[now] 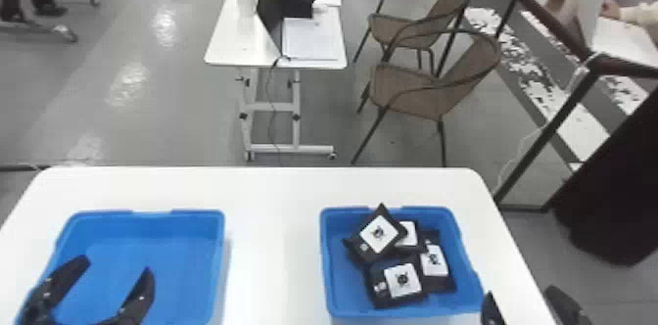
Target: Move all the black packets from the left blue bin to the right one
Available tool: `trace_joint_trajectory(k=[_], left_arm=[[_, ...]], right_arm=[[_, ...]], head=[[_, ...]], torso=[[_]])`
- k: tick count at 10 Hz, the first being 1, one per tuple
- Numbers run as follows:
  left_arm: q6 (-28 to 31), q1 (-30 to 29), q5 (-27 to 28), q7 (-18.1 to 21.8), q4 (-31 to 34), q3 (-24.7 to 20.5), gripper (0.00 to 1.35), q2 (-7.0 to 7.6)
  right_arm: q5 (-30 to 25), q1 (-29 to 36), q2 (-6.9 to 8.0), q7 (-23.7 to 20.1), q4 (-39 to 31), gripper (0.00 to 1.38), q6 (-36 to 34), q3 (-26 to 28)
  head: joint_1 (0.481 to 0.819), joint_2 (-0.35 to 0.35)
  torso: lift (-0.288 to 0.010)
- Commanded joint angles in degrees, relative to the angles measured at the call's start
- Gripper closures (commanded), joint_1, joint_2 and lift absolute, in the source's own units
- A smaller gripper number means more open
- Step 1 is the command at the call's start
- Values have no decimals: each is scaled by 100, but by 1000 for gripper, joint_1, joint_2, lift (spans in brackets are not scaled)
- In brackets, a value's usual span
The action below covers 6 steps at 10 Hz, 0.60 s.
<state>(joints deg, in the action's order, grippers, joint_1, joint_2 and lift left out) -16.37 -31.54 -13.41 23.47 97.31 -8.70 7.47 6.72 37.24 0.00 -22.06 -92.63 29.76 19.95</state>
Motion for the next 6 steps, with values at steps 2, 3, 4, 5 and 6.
trace_joint_trajectory(k=[2, 3, 4, 5, 6], left_arm=[[20, 8, -21, 9, -10, 9, 108, 18], [20, 8, -21, 9, -10, 17, 108, 18], [29, 17, -30, 18, -10, 17, 108, 27], [46, 26, -30, 35, -10, 17, 107, 36], [55, 34, -30, 44, -10, 17, 108, 53]], right_arm=[[5, -7, 5, -9, 8, 136, -15, 0], [5, -7, 5, -18, 8, 136, -15, 0], [5, -15, 5, -18, 8, 136, -23, 0], [5, -24, 5, -26, 8, 136, -32, 0], [5, -24, 5, -35, 8, 136, -32, 0]], head=[[695, -132], [695, -133], [695, -133], [695, -133], [695, -133]], torso=[[0], [0], [0], [0], [0]])
